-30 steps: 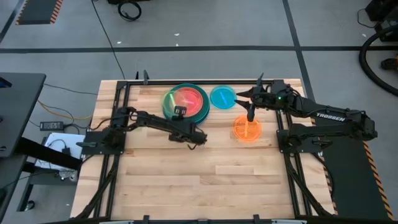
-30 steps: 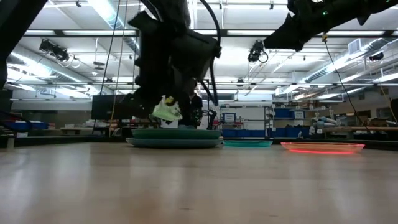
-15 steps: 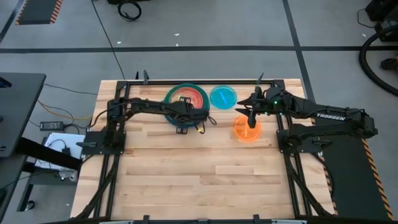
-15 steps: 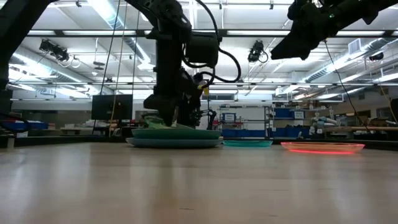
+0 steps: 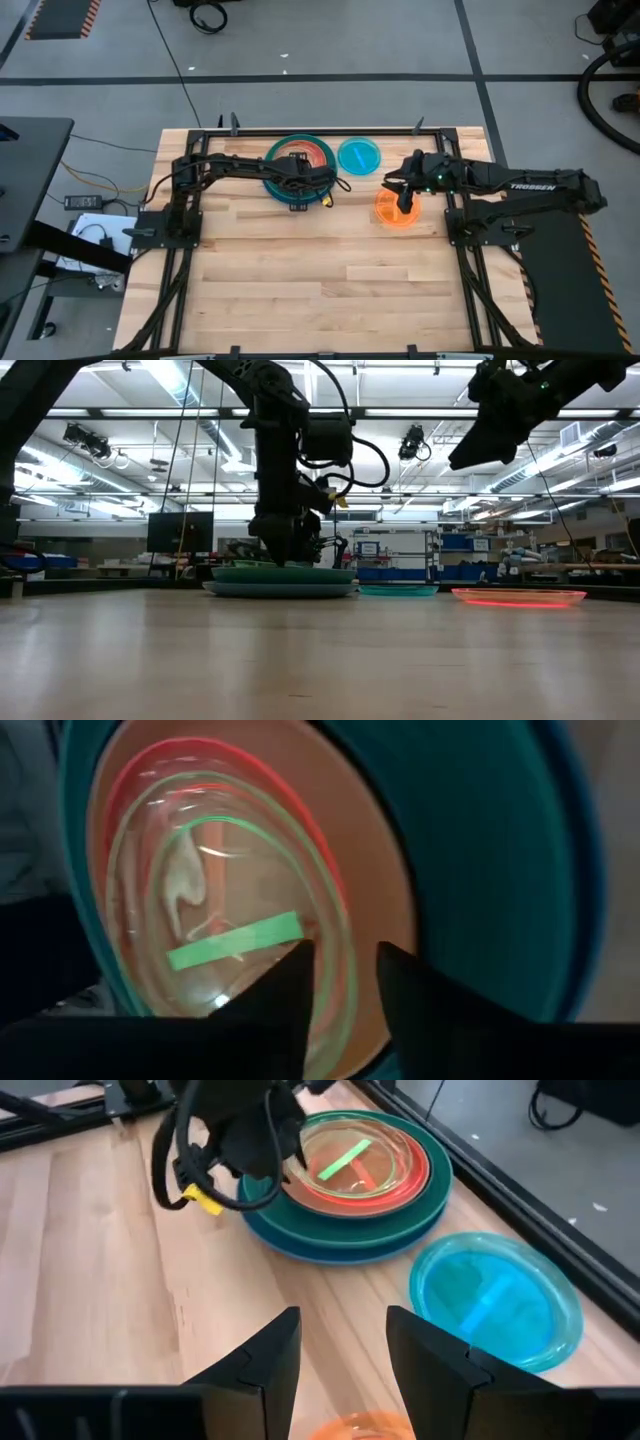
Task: Stack plastic plates
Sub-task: Stack the light green plate on top of the pink plate
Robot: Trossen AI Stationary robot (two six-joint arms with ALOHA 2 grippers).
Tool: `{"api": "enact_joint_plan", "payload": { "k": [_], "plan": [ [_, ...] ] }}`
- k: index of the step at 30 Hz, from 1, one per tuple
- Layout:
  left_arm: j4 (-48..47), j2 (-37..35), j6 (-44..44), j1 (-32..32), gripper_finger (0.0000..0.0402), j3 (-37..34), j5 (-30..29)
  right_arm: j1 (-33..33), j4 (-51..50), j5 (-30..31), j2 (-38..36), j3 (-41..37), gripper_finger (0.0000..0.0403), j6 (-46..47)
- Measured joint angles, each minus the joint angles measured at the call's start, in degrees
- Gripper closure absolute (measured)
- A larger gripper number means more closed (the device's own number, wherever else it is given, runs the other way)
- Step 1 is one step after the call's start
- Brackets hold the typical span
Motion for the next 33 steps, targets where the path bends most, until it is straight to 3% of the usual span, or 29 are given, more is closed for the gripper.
{"api": "enact_joint_plan", "payload": {
  "k": [6, 16, 22, 30, 33],
  "plan": [
    [0.5, -0.2, 3.4, 0.3, 0.0244, 0.0, -0.7, 2.5, -0.9, 0.6, 0.0, 0.0, 0.0243, 1.5],
    [-3.9, -2.2, 4.7, 0.9, 0.025, 0.0, -0.3, 5.4, -0.9, 3.8, 0.0, 0.0, 0.0243, 2.2],
    [-1.3, -7.0, 5.5, 3.3, 0.0251, 0.1, 0.0, 5.6, -0.9, 5.1, 0.0, 0.0, 0.0243, 2.5],
    [-3.3, -4.4, 4.3, 10.6, 0.0251, -0.1, 3.9, 6.0, -0.3, 5.1, 0.0, 0.0, 0.0243, 2.7],
    [-3.2, -3.9, 3.9, 12.6, 0.0251, -0.1, 8.6, 6.1, 0.1, 5.1, 0.0, 0.0, 0.0243, 2.6]
  ]
}}
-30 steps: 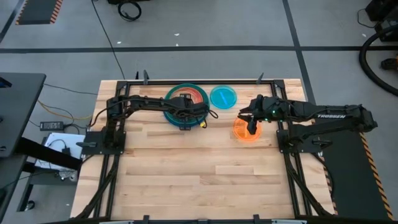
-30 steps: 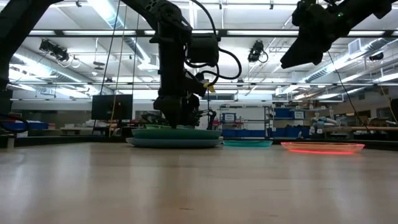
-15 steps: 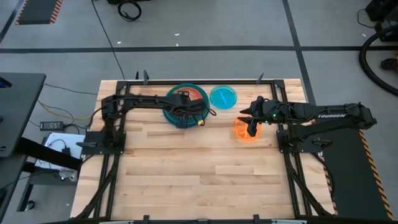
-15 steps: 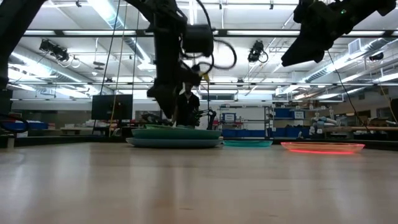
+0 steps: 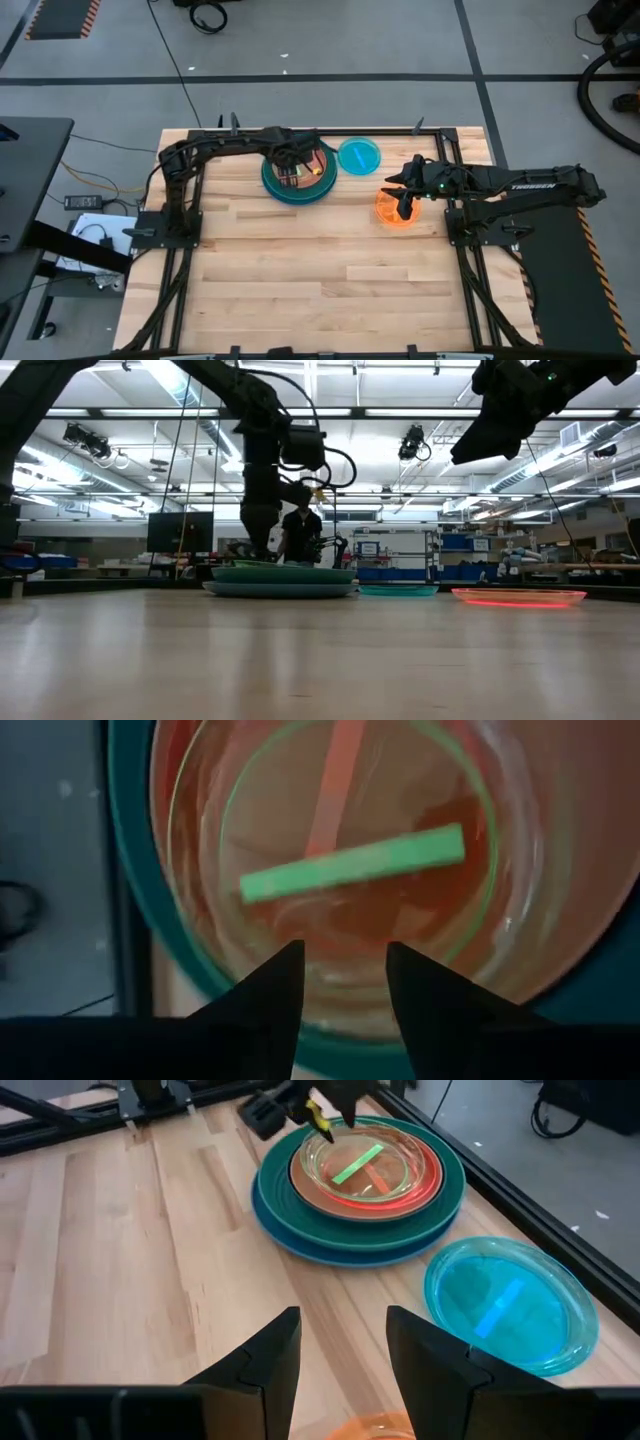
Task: Stack plastic plates
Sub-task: Stack the light green plate on top of the pink plate, then stack the orange plate on top of the light green plate
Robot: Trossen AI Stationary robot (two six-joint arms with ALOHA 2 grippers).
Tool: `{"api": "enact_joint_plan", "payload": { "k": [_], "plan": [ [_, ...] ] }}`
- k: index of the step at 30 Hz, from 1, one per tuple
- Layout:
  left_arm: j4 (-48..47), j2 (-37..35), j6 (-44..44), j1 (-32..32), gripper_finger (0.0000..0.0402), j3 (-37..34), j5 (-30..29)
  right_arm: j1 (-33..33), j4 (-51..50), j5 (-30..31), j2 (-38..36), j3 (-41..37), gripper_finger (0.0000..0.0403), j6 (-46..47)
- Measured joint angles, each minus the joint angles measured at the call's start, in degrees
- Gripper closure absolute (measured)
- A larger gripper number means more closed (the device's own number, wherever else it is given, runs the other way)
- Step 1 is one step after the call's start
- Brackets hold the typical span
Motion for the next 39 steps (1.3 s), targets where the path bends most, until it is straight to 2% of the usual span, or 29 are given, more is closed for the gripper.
{"api": "enact_joint_plan", "payload": {
  "k": [3, 8, 16, 22, 27, 34, 39],
  "plan": [
    [1.3, 0.9, 0.3, 1.0, 0.0251, 0.0, 3.7, 0.0, 0.4, 0.0, 0.0, 0.0, 0.0243, -0.6],
    [3.0, 4.1, 3.3, 2.0, 0.0251, 0.0, 4.3, 0.1, 0.6, -0.1, 0.0, 0.0, 0.0243, -0.9],
    [13.2, 6.2, 5.3, 2.0, 0.0251, 0.1, 4.2, 0.3, 0.7, 0.0, 0.0, 0.0, 0.0243, -0.7],
    [10.9, 5.0, 4.8, 1.3, 0.0251, 0.0, 4.3, 0.3, 0.7, 0.0, 0.0, 0.0, 0.0243, -0.5],
    [10.5, 2.5, 3.2, -0.2, 0.0251, 0.0, 4.2, 0.3, 0.2, 1.1, 0.0, 0.0, 0.0243, -1.0],
    [18.3, 1.1, 1.2, -4.7, 0.0251, 0.0, 5.3, 0.1, 1.0, 5.6, 0.0, -3.0, 0.0243, -2.4],
    [27.8, 2.6, 6.2, -8.9, 0.0251, 0.0, 5.6, -2.7, 4.2, 7.2, 0.0, -5.4, 0.0243, -4.3]
  ]
}}
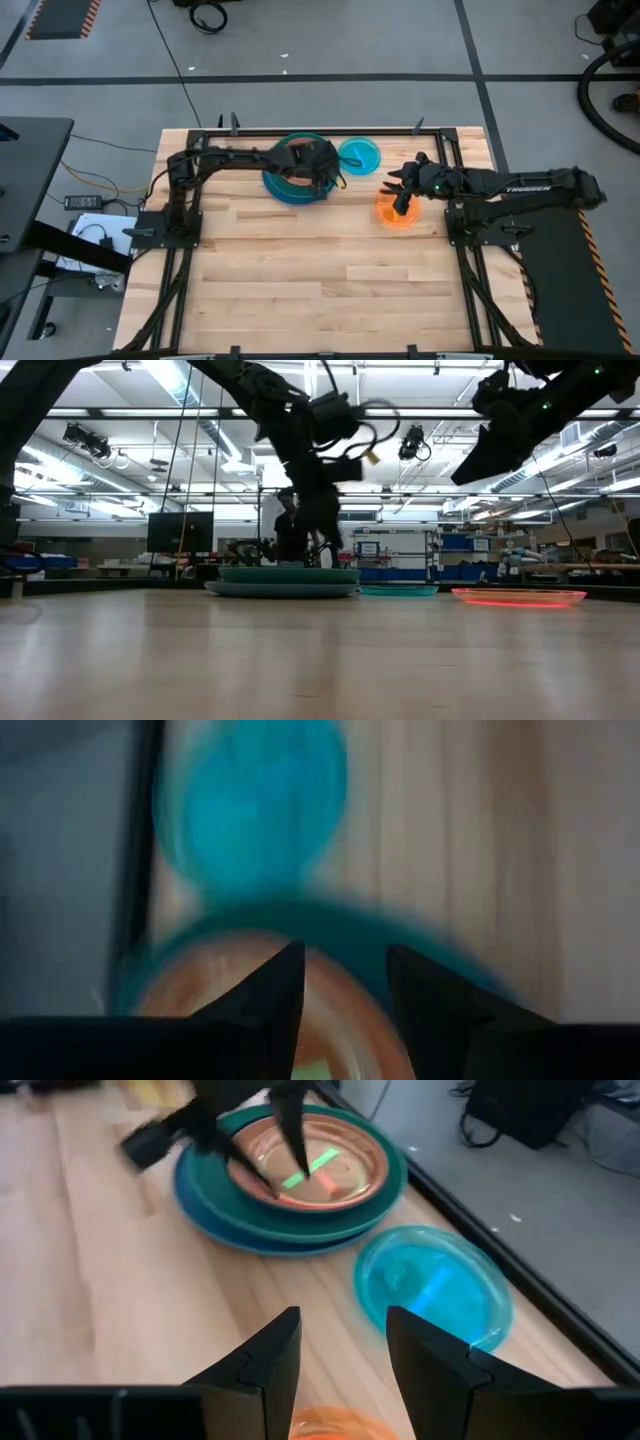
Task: Stack plastic plates
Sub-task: Stack the orange plate on top of the light green plate
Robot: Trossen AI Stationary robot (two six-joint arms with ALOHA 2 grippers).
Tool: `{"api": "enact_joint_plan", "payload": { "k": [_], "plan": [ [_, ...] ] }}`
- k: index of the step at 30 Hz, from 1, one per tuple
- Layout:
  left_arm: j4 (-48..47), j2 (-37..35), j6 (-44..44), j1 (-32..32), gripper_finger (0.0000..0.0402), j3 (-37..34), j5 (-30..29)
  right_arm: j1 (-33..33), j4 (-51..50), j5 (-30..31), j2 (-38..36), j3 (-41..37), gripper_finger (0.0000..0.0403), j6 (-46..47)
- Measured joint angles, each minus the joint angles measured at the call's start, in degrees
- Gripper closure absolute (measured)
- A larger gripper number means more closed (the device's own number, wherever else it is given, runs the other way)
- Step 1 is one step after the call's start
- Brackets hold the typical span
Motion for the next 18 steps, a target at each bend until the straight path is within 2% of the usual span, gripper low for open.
{"api": "enact_joint_plan", "payload": {
  "k": [6, 10, 13, 18],
  "plan": [
    [11.8, 2.8, 5.4, -3.5, 0.0251, 0.1, 0.1, -2.1, 0.2, -3.1, 0.0, 0.0, 0.0243, 1.1],
    [18.2, 4.4, 7.6, -3.5, 0.0251, 0.2, 0.0, -2.1, -0.6, -3.2, 0.0, 0.0, 0.0243, 0.6],
    [20.8, 6.0, 6.4, -2.9, 0.0251, 0.1, 0.6, -2.2, -0.9, -3.2, -0.3, 0.0, 0.0243, 0.2],
    [18.1, 8.7, 2.4, -2.9, 0.0251, 2.0, 1.3, -2.7, -1.3, -2.9, -1.2, 0.1, 0.0243, -1.5]
  ]
}}
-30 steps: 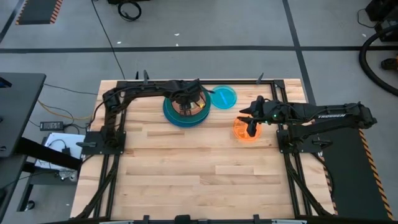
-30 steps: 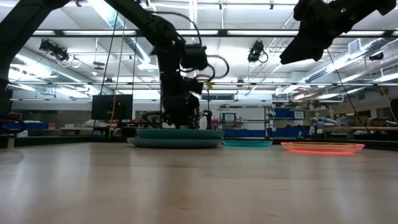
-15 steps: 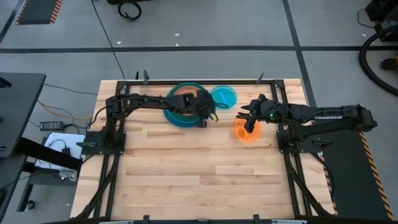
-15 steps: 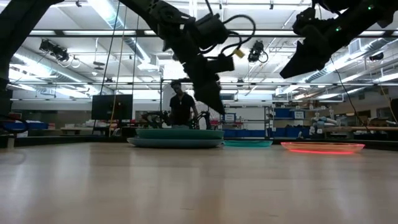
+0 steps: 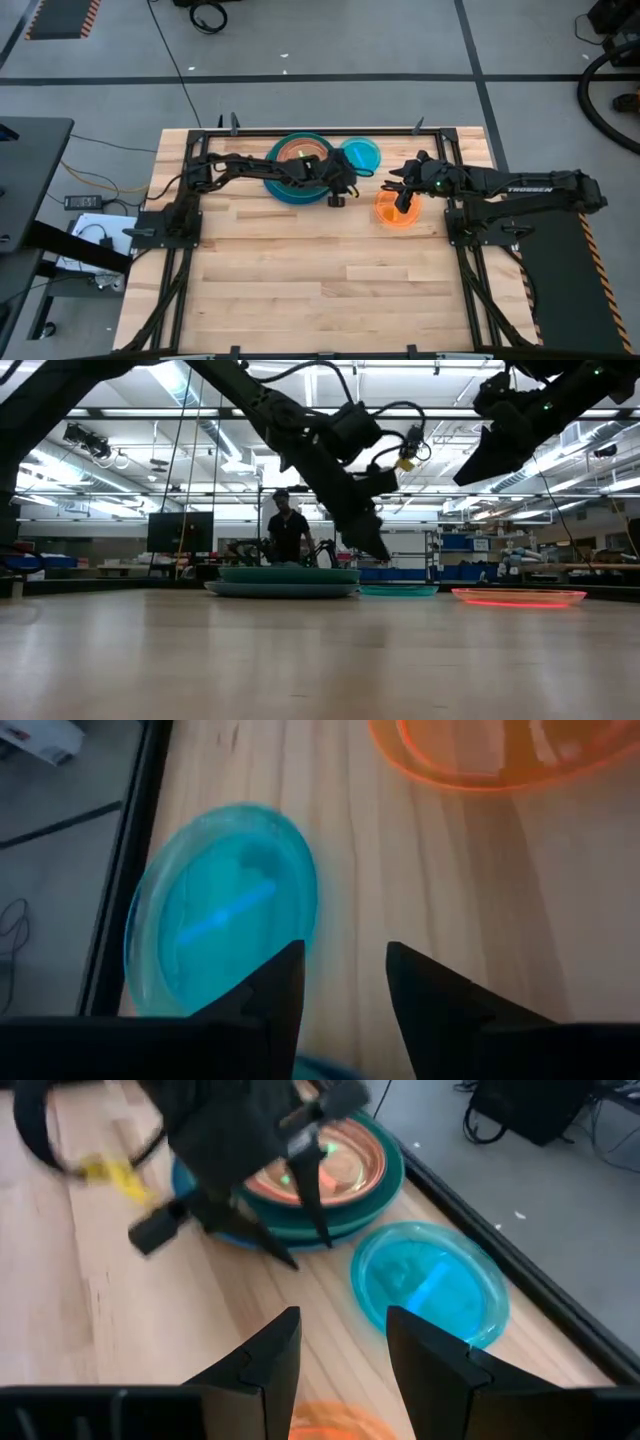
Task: Stack plastic plates
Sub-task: Stack the orange plate on top of the light green plate
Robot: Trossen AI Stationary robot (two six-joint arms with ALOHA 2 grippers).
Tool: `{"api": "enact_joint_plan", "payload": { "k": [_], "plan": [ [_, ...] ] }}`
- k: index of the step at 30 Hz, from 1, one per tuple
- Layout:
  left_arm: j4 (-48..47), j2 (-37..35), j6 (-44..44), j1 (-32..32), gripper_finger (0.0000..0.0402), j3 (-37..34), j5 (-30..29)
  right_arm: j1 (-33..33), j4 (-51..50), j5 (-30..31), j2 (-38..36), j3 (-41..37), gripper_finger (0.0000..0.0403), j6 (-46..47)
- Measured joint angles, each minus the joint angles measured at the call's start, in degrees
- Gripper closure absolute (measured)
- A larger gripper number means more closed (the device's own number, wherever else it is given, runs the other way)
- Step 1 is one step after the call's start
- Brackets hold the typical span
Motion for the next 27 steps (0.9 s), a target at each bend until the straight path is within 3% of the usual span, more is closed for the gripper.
{"api": "enact_joint_plan", "payload": {
  "k": [8, 16, 22, 27],
  "plan": [
    [-9.6, 5.6, -3.4, -2.7, 0.0251, 12.0, -0.9, -2.0, 0.8, -0.2, -0.5, 0.0, 0.0243, -1.5],
    [-10.4, 6.0, -1.5, -7.8, 0.0251, 12.6, -1.2, -3.5, 0.0, -3.1, -0.3, 0.0, 0.0243, -0.2],
    [-13.9, 6.0, 1.3, -13.1, 0.0251, 12.6, -10.6, -2.5, -6.5, -3.5, 3.1, 0.0, 0.0243, 6.8],
    [-20.7, 6.0, -0.4, -16.0, 0.0251, 12.6, -14.7, -0.6, -8.9, -3.4, 8.6, 0.0, 0.0243, 12.1]
  ]
}}
